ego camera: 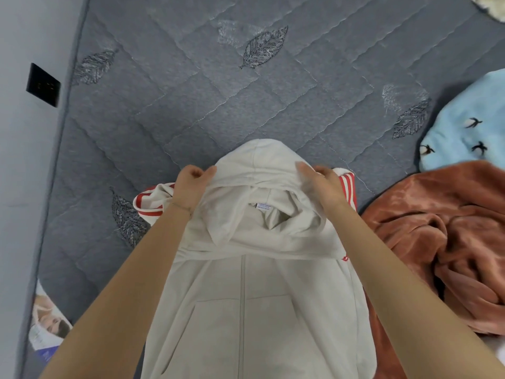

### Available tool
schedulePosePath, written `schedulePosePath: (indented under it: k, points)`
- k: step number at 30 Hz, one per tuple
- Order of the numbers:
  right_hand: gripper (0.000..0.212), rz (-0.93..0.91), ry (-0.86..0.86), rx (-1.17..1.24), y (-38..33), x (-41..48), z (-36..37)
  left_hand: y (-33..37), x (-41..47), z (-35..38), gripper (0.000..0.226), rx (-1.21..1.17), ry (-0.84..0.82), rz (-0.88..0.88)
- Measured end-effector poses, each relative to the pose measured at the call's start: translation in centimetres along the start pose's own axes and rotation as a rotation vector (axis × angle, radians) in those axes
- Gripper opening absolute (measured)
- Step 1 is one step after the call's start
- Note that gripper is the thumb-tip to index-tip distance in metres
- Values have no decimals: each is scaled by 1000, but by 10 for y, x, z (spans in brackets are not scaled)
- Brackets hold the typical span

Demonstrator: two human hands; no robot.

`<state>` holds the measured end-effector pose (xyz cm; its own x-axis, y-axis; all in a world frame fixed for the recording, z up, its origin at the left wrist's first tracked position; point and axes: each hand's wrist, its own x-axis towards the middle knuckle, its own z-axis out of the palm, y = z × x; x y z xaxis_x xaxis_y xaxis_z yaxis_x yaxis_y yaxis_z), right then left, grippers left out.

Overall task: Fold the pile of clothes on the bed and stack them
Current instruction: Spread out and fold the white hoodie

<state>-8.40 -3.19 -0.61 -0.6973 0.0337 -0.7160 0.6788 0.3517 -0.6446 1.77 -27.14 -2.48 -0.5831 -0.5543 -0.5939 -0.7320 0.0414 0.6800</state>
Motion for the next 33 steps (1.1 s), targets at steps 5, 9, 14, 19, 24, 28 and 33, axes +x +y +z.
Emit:
schedulePosePath:
  k: [5,9,14,19,24,28,33]
  points:
    - [80,80,-147,-134,-15,1,12,27,3,4,42,1,-274,-259]
    - [35,-153,-149,-100,-23,0,21,41,-3,5,22,-55,-358,-134]
    - [42,-368,-49,-39,-64,-2,11,77,2,-8,23,-138,-157,212]
    - [38,-532,78,-45,-114,-14,5,122,6,-21,25,-226,-6,366]
    - [41,-648,76,13,-139,-30,6,137,-1,-30,18,-192,46,476]
    - [33,-665,63,23,-145,-32,4,139,-1,-46,20,289,60,606]
    - [9,-622,-29,-13,-133,-37,2,133,-13,-48,26,213,38,658]
